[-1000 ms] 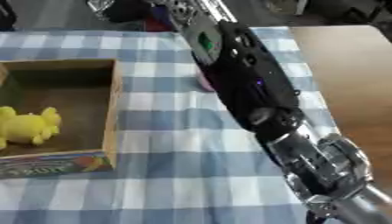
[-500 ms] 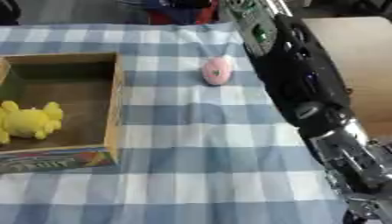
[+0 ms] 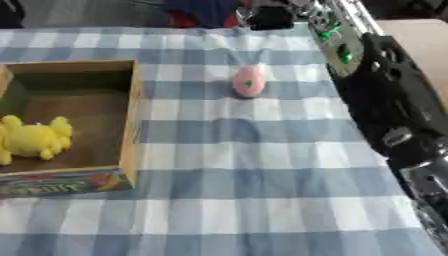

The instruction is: Pick up objects on the table and place them in the box.

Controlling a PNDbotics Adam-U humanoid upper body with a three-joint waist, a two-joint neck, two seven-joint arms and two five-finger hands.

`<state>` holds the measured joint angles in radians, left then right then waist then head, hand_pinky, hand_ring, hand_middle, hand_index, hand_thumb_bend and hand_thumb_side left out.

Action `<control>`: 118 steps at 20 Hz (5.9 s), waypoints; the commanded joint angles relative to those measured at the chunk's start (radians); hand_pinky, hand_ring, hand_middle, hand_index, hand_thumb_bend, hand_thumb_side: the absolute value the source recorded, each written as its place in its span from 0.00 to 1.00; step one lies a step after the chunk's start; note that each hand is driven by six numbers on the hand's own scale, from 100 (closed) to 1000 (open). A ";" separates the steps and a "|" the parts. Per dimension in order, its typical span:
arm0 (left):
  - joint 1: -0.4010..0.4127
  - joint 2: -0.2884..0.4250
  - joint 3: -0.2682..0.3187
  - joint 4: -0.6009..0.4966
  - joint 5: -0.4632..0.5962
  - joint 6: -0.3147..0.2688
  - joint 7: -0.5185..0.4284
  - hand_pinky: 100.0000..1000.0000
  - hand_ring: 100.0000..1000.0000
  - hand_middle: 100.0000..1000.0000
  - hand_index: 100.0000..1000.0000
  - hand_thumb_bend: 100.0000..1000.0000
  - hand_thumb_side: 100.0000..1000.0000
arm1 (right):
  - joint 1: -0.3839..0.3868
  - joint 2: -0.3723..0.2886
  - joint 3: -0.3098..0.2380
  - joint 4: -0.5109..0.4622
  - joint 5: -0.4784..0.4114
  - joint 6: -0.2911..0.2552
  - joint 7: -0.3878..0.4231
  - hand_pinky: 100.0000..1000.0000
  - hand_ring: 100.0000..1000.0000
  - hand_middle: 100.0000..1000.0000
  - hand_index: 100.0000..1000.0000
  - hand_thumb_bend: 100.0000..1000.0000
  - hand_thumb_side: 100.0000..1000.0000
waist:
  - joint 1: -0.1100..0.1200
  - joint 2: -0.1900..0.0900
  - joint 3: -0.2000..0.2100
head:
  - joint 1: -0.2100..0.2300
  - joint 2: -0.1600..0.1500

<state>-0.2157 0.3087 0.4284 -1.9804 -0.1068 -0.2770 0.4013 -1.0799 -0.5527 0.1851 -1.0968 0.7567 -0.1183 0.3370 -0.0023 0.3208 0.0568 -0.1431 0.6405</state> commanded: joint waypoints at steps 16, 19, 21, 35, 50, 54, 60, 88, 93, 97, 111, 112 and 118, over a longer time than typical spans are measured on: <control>-0.008 0.024 0.014 -0.020 -0.005 0.003 0.008 0.29 0.55 0.49 0.79 0.36 0.52 | 0.035 -0.074 0.044 0.009 -0.058 -0.100 0.160 0.72 0.88 0.77 1.00 0.31 0.82 | 0.000 -0.021 -0.002 | 0.001 -0.015; -0.007 0.023 0.014 -0.020 -0.005 0.003 0.008 0.29 0.55 0.49 0.79 0.36 0.52 | 0.038 -0.077 0.051 0.026 -0.051 -0.115 0.181 0.71 0.88 0.77 1.00 0.23 0.74 | 0.000 -0.021 -0.002 | 0.001 -0.016; -0.006 0.023 0.015 -0.020 -0.006 0.003 0.008 0.29 0.55 0.49 0.79 0.36 0.52 | 0.043 -0.078 0.054 0.037 -0.050 -0.123 0.190 0.71 0.88 0.77 1.00 0.21 0.73 | 0.000 -0.021 -0.002 | 0.002 -0.017; -0.005 0.024 0.014 -0.020 -0.007 0.005 0.008 0.29 0.55 0.49 0.79 0.36 0.52 | 0.071 -0.089 0.086 0.043 -0.077 -0.143 0.245 0.71 0.87 0.75 1.00 0.25 0.77 | 0.003 -0.020 -0.006 | 0.003 -0.022; -0.011 0.020 0.008 -0.020 -0.002 0.003 -0.001 0.29 0.55 0.49 0.79 0.36 0.52 | 0.047 -0.039 0.115 0.127 0.035 -0.171 0.221 0.69 0.87 0.75 1.00 0.31 0.77 | 0.003 -0.014 -0.002 | 0.000 -0.028; -0.013 0.020 0.007 -0.020 -0.001 0.002 -0.002 0.29 0.55 0.49 0.79 0.36 0.52 | 0.042 -0.025 0.115 0.166 0.067 -0.188 0.211 0.69 0.87 0.74 1.00 0.31 0.77 | 0.003 -0.011 -0.002 | 0.000 -0.028; -0.014 0.018 0.007 -0.020 -0.001 0.002 -0.003 0.29 0.55 0.49 0.79 0.36 0.51 | 0.040 -0.014 0.112 0.182 0.077 -0.199 0.203 0.68 0.87 0.72 0.99 0.29 0.78 | 0.002 -0.008 0.001 | -0.001 -0.029; -0.020 0.026 0.004 -0.020 -0.002 0.004 -0.005 0.29 0.55 0.49 0.79 0.35 0.52 | 0.014 -0.012 0.115 0.047 -0.023 -0.081 -0.052 0.53 0.56 0.27 0.39 0.00 0.05 | -0.004 -0.015 0.003 | -0.005 -0.038; -0.019 0.027 0.004 -0.020 -0.003 0.005 -0.004 0.29 0.55 0.49 0.79 0.35 0.52 | -0.011 -0.007 0.115 -0.005 -0.058 -0.058 -0.068 0.52 0.54 0.24 0.36 0.00 0.05 | -0.005 -0.019 0.002 | -0.006 -0.036; -0.019 0.028 0.003 -0.020 -0.002 0.005 -0.003 0.29 0.55 0.49 0.79 0.35 0.51 | -0.037 0.001 0.116 -0.040 -0.076 -0.046 -0.076 0.52 0.53 0.23 0.35 0.00 0.06 | -0.006 -0.022 0.001 | -0.006 -0.036; -0.014 0.035 -0.002 -0.020 -0.001 0.006 -0.004 0.29 0.55 0.49 0.79 0.35 0.52 | -0.210 0.135 0.175 -0.071 -0.078 -0.074 -0.076 0.51 0.53 0.22 0.33 0.00 0.10 | -0.005 -0.038 0.007 | -0.014 -0.026; -0.014 0.035 -0.003 -0.020 0.000 0.006 -0.004 0.29 0.55 0.49 0.79 0.35 0.52 | -0.222 0.154 0.180 -0.063 -0.073 -0.078 -0.075 0.51 0.53 0.22 0.33 0.00 0.10 | -0.005 -0.039 0.009 | -0.015 -0.025; -0.018 0.037 -0.008 -0.020 0.004 0.004 -0.007 0.29 0.55 0.49 0.79 0.35 0.52 | -0.273 0.277 0.189 0.004 -0.037 -0.106 -0.057 0.52 0.53 0.21 0.33 0.00 0.11 | -0.005 -0.041 0.020 | -0.031 -0.020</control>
<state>-0.2268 0.3127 0.4208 -1.9804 -0.1074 -0.2725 0.3970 -1.3234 -0.2917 0.3775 -1.0978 0.7078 -0.2164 0.2769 -0.0119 0.3061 0.0759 -0.1685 0.6160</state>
